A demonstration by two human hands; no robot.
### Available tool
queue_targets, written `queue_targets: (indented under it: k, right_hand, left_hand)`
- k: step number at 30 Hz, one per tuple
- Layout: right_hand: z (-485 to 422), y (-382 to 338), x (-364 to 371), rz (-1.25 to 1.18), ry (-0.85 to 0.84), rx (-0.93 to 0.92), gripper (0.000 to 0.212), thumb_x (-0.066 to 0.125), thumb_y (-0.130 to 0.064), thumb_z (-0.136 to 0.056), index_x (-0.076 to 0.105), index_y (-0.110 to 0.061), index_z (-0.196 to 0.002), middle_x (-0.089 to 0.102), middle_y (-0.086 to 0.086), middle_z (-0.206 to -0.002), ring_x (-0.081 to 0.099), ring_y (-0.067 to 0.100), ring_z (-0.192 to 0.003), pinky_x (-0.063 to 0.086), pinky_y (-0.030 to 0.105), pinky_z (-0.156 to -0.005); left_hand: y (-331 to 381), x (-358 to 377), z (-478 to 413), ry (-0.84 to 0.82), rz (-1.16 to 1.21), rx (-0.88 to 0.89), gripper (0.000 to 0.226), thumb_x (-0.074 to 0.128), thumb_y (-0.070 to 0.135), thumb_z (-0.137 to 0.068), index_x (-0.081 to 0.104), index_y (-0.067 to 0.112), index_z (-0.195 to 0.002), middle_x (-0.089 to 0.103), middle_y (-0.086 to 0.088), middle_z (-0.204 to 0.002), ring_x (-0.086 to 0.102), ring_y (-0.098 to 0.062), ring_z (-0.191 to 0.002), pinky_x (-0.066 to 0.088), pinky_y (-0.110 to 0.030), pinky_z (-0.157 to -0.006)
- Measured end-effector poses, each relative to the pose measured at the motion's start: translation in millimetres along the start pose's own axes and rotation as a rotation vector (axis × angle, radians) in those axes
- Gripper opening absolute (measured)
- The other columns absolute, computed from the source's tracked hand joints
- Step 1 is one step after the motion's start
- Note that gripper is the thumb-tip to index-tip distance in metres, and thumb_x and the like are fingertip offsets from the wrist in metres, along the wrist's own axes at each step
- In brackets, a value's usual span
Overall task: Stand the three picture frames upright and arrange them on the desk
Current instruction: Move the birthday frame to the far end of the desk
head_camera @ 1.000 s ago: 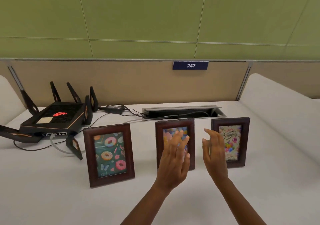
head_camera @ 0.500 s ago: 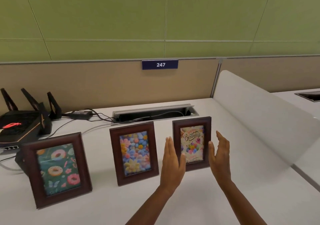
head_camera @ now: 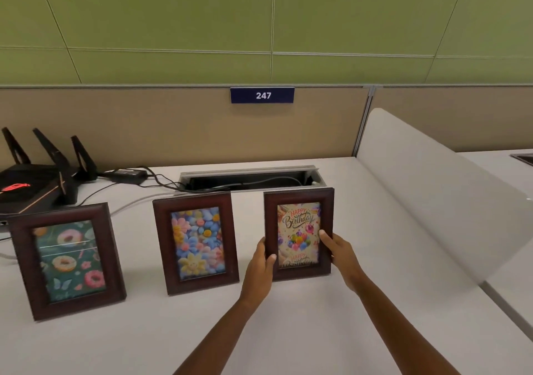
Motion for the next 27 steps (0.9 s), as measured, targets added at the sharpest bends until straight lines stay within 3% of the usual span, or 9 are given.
queue_targets:
  k: [5, 8, 13, 20, 22, 27]
  right_hand:
    - [-16.9, 6.3, 3.2, -0.122, -0.144, 0.086, 0.015, 0.054, -0.029, -0.086, 0.063, -0.023, -0.097, 0.069, 0.002, -0.1, 0.068, 0.015, -0.089, 0.06, 0.024, -0.068]
    - [-22.2, 7.0, 9.9, -0.153, -0.253, 0.122, 0.016, 0.054, -0.024, -0.087, 0.062, -0.021, -0.101, 0.07, 0.002, -0.103, 0.067, 0.02, -0.094, 0.06, 0.03, -0.073]
    - [-28.8, 7.7, 17.7, -0.161, -0.314, 0.172, 0.023, 0.05, -0.01, -0.087, 0.056, -0.012, -0.109, 0.063, 0.012, -0.114, 0.06, 0.032, -0.106, 0.049, 0.046, -0.093]
    - [-31.0, 5.9, 6.6, -0.145, -0.281, 0.151, 0.018, 0.05, -0.008, -0.087, 0.059, -0.017, -0.1, 0.065, 0.008, -0.105, 0.063, 0.026, -0.097, 0.052, 0.038, -0.083]
    - [-34.7, 3.4, -4.6, -0.158, -0.247, 0.141, 0.02, 0.05, -0.008, -0.087, 0.058, -0.014, -0.104, 0.065, 0.009, -0.105, 0.063, 0.028, -0.097, 0.052, 0.041, -0.086]
    - [-47.0, -4.9, -45.7, -0.227, -0.144, 0.09, 0.02, 0.049, -0.007, -0.087, 0.06, -0.021, -0.096, 0.069, 0.003, -0.097, 0.067, 0.021, -0.087, 0.056, 0.033, -0.072]
  left_hand:
    - [-9.3, 3.2, -5.6, -0.05, 0.026, -0.049, 0.042, 0.038, 0.011, -0.097, 0.027, 0.005, -0.137, 0.046, -0.012, -0.137, 0.045, -0.024, -0.125, 0.041, -0.028, -0.1]
    - [-12.9, 3.9, -6.5, -0.065, 0.054, -0.067, 0.044, 0.042, 0.008, -0.095, 0.029, 0.005, -0.137, 0.047, -0.012, -0.136, 0.045, -0.015, -0.116, 0.04, -0.025, -0.097]
    - [-14.4, 2.8, -10.1, -0.033, 0.083, -0.1, 0.042, 0.044, 0.005, -0.094, 0.033, 0.004, -0.134, 0.048, -0.015, -0.134, 0.045, -0.013, -0.112, 0.041, -0.026, -0.096]
    - [-11.1, 7.2, -17.4, 0.003, 0.082, -0.107, 0.039, 0.043, 0.005, -0.094, 0.035, 0.003, -0.133, 0.049, -0.017, -0.134, 0.047, -0.028, -0.123, 0.042, -0.043, -0.106]
    - [-3.3, 14.2, -22.8, 0.002, 0.087, -0.096, 0.039, 0.042, 0.007, -0.095, 0.034, 0.003, -0.133, 0.048, -0.016, -0.134, 0.046, -0.028, -0.125, 0.041, -0.046, -0.106]
    - [23.3, 43.6, -45.9, -0.009, 0.1, -0.064, 0.037, 0.041, 0.011, -0.096, 0.036, 0.006, -0.132, 0.05, -0.015, -0.133, 0.049, -0.023, -0.12, 0.046, -0.038, -0.099]
Point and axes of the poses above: each hand's wrist, its own z-axis away from the middle knuckle, its own x-axis out of the palm, y = z × x, the point moved 9 cm from there along -z, towards the middle knuckle
